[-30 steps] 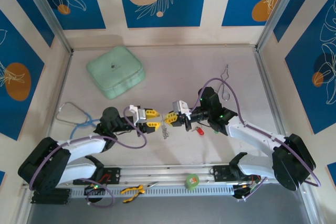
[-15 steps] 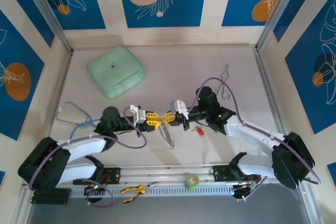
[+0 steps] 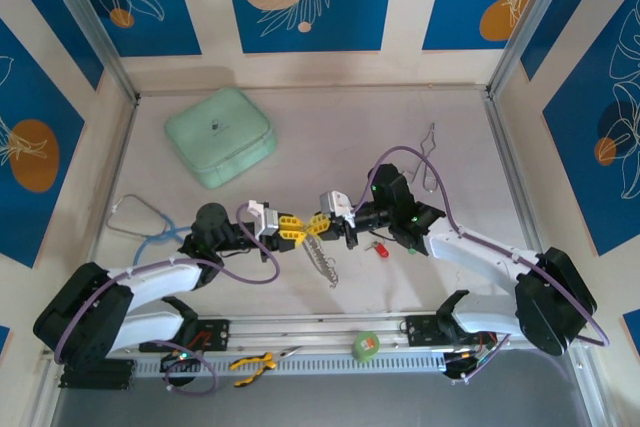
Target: Put the keys on the keyring
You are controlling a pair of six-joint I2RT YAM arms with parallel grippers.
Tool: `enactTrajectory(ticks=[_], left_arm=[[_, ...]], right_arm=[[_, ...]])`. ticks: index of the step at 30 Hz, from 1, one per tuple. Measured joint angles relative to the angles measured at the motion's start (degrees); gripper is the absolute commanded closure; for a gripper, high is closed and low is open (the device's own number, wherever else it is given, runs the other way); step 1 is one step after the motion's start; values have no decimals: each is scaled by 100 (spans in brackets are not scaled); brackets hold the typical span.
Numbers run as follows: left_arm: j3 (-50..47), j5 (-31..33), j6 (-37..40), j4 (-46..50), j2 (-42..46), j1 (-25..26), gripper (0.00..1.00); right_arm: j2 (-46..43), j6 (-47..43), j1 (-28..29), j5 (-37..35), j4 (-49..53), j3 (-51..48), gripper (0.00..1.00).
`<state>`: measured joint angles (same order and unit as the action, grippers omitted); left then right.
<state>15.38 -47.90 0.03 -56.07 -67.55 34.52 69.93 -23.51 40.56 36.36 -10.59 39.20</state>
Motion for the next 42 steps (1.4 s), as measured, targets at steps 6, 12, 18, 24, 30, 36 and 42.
enactTrajectory(ticks=[6,12,18,24,30,36,42], left_arm=[[0,35,-24,20,0,4,92],[-13,105,37,173,79,13,100],[79,299,417,1056,544,83,100],[597,686,1244,2717,964,155,100],[647,800,1582,3449,1001,223,100],[745,811,1875,3818,1001,269,100],[796,785,2146,3912,981,306,100]], right_arm=[[50,-17,0,-57,76,26,100],[46,-13,-7,-192,166,55,85],[-186,-267,-136,-487,455,50,76],[-374,-802,-136,-933,1237,125,76],[-205,-1084,-20,-942,1537,417,76],[-68,-1163,-7,-922,1657,503,72],[245,-1250,-7,-782,2013,767,69]])
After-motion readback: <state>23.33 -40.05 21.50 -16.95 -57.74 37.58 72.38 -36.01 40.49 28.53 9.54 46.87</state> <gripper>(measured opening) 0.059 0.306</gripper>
